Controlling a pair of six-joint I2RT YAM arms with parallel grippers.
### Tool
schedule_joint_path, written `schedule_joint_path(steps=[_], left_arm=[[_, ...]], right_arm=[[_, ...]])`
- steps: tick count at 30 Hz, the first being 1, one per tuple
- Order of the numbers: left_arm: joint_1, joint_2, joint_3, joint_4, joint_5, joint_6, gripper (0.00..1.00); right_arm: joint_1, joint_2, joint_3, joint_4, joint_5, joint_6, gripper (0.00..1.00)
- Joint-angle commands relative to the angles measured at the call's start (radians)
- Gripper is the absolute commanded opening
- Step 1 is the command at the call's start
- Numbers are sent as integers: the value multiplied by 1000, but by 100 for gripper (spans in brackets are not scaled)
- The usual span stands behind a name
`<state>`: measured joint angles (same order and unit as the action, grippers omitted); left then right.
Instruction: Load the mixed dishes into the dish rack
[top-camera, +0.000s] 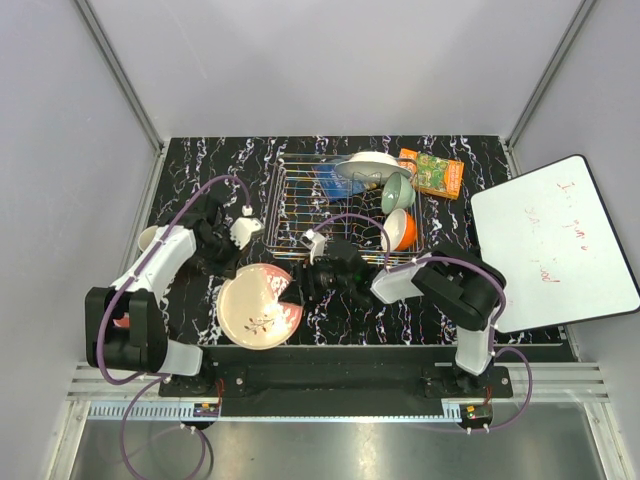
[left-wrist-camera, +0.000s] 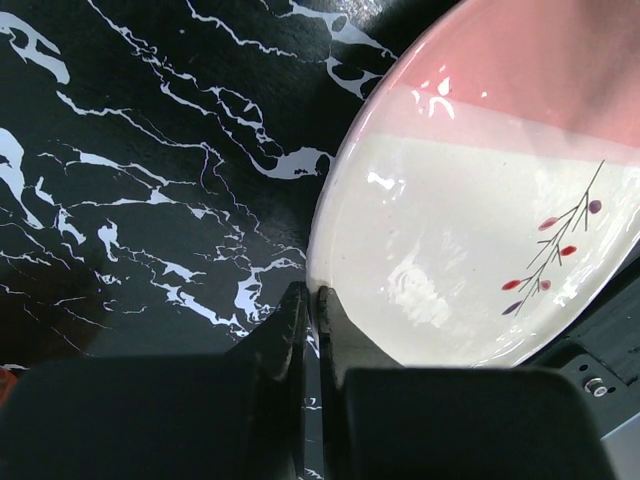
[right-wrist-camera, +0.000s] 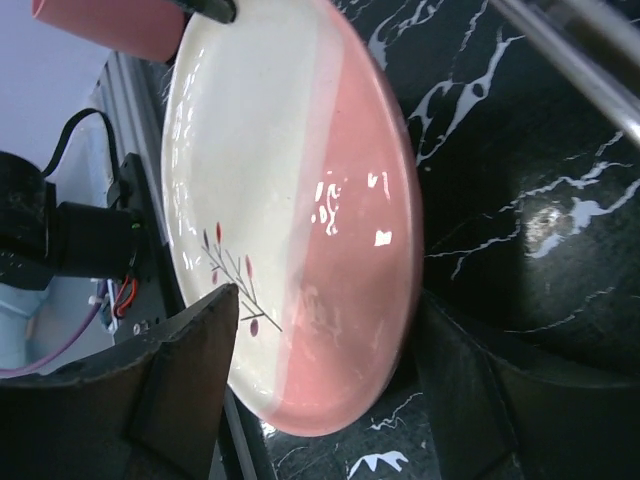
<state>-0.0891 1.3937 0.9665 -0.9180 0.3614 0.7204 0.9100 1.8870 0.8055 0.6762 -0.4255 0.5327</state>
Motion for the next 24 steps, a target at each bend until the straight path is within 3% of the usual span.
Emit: schedule_joint_path(steps=[1, 11, 19, 24], left_arm=[[-15, -18, 64, 42, -7, -9, 0], [-92, -4, 98, 90, 30, -104, 0], [-187, 18, 95, 136, 30, -162, 0], [-210, 18, 97, 153, 30, -191, 0]], right_arm=[[-5, 40, 15, 125, -117, 46, 75], [9, 34, 21, 112, -119, 33, 68], [56, -71, -22, 117, -85, -11, 66], [70, -71, -8, 129, -104, -4, 54]])
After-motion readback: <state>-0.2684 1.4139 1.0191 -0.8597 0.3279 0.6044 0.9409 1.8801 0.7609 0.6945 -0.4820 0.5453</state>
